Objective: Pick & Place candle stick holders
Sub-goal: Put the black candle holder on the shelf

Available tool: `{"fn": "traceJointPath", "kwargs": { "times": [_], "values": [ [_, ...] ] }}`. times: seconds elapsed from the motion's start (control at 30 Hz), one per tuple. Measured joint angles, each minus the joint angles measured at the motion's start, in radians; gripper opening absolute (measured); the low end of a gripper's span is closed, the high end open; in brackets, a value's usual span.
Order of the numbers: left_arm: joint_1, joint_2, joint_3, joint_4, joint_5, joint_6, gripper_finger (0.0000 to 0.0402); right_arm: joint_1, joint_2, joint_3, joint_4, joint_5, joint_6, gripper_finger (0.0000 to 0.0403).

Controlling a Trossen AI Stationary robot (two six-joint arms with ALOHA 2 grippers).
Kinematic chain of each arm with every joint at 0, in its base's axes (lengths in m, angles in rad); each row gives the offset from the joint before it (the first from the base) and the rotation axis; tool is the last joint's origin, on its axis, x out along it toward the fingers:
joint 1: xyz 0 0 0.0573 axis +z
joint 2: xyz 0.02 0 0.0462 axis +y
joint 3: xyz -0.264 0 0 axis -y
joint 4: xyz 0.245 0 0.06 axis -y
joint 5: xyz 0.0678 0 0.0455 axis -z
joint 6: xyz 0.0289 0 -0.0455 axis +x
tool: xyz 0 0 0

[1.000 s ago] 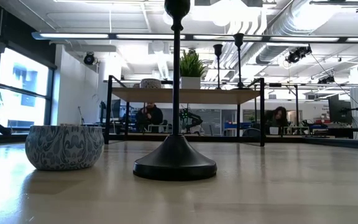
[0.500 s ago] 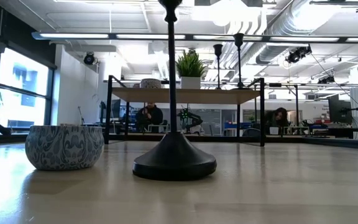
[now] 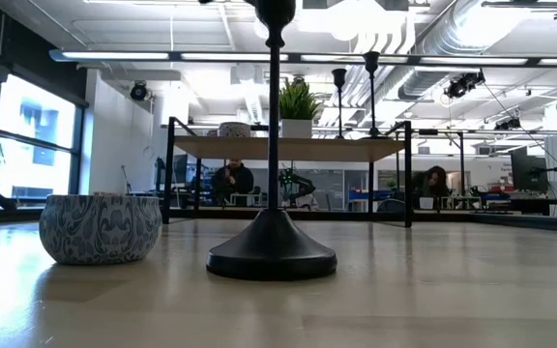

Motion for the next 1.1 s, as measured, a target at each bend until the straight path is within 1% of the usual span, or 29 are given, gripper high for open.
{"fn": "traceJointPath", "kwargs": {
  "times": [0.2, 0.37, 0.53, 0.87, 1.1],
  "values": [
    [0.053, 0.0, 0.0, 0.001, 0.1, -0.003, 0.0165, 0.0, 0.0, 0.0, 0.0, 0.0, 0.004, 0.0385],
    [0.067, 0.0, 0.0, 0.001, 0.153, -0.001, 0.0165, 0.0, 0.0, 0.0, -0.001, 0.0, 0.004, 0.0385],
    [0.063, 0.0, 0.0, -0.004, 0.174, 0.004, 0.0165, 0.0, 0.0, 0.0, -0.011, 0.0, 0.004, 0.0385],
    [0.064, 0.0, 0.0, -0.007, 0.158, 0.0, 0.0165, 0.0, 0.0, 0.0, -0.02, 0.0, 0.007, 0.0385],
    [0.064, 0.006, 0.001, -0.007, 0.18, 0.0, 0.0165, 0.0, 0.0, 0.0, -0.033, -0.003, 0.016, 0.0385]
  ]
}}
